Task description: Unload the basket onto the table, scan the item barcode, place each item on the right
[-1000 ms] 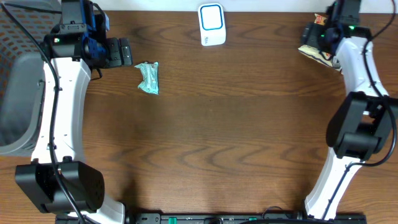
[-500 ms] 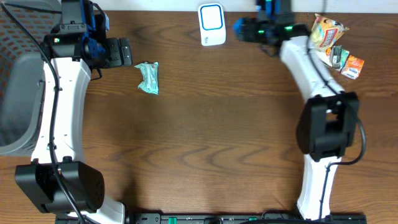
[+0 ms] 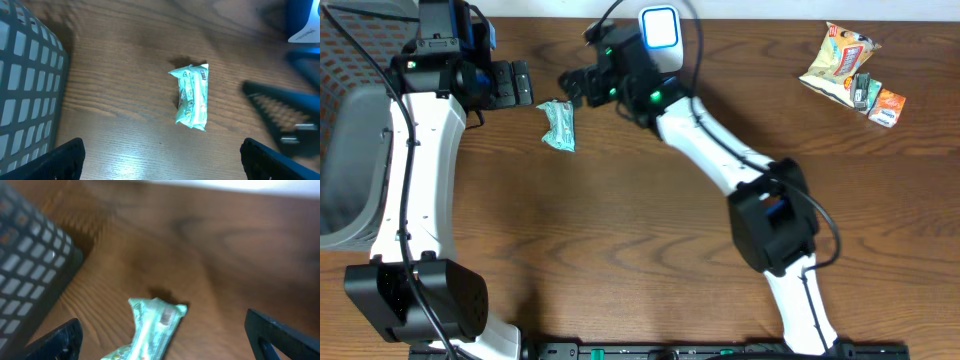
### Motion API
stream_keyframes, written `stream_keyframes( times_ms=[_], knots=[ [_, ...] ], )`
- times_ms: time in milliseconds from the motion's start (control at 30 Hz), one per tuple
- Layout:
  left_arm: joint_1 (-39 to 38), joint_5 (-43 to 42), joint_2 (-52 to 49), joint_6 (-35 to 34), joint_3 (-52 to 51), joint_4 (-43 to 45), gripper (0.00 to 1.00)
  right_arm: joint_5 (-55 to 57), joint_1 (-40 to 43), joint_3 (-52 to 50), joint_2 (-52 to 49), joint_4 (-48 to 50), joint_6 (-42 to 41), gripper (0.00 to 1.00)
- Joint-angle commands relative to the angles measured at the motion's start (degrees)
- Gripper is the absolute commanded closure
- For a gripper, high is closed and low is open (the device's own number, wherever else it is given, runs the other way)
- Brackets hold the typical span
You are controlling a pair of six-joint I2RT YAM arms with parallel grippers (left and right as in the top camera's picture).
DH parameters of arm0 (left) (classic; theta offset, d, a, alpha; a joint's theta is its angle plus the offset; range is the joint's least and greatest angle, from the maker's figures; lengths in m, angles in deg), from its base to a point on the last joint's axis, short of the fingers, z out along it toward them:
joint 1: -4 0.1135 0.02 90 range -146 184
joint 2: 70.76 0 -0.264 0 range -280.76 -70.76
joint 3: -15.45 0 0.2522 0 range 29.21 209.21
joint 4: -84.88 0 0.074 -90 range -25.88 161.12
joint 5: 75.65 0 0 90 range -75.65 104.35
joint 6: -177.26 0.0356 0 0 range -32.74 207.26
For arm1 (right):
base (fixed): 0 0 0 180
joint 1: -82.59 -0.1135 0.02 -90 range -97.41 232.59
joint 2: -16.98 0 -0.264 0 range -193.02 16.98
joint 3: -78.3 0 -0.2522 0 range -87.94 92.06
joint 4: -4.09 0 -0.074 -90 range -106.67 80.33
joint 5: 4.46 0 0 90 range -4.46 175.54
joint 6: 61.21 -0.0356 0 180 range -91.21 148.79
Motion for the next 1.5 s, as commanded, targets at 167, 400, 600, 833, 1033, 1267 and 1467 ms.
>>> stream_keyframes(
  times_ms=[167, 400, 600, 833, 1033, 1267, 1467],
  knots=[
    [-0.1, 0.1, 0.1, 0.8, -0.2, -0.3, 0.02, 1.5, -4.2, -0.3, -5.2, 0.3, -1.1, 0.11],
    [-0.1, 0.1, 0.1, 0.8, -0.2, -0.3, 0.02, 1.6, -6.1, -0.3, -7.8, 0.6, -1.2, 0.18],
    [-0.1, 0.1, 0.1, 0.8, -0.2, -0.3, 0.02, 3.1, -6.1, -0.3, -9.8, 0.5, -1.2, 0.28],
    [-0.1, 0.1, 0.1, 0.8, -0.2, -0.3, 0.02, 16.0, -5.7, -0.3, -11.0, -3.3, -1.1, 0.36],
    [-0.1, 0.1, 0.1, 0.8, -0.2, -0.3, 0.02, 20.9, -4.3, -0.3, -9.3, -10.0, -1.1, 0.42],
    [-0.1, 0.1, 0.1, 0.8, -0.2, -0.3, 0.02, 29.7, -1.5, -0.3, -4.4, -25.2, -1.1, 0.5],
    [-0.1, 0.1, 0.1, 0.8, -0.2, -0.3, 0.02, 38.5, 0.4, -0.3, -0.7, -37.8, 0.2, 0.45]
  ],
)
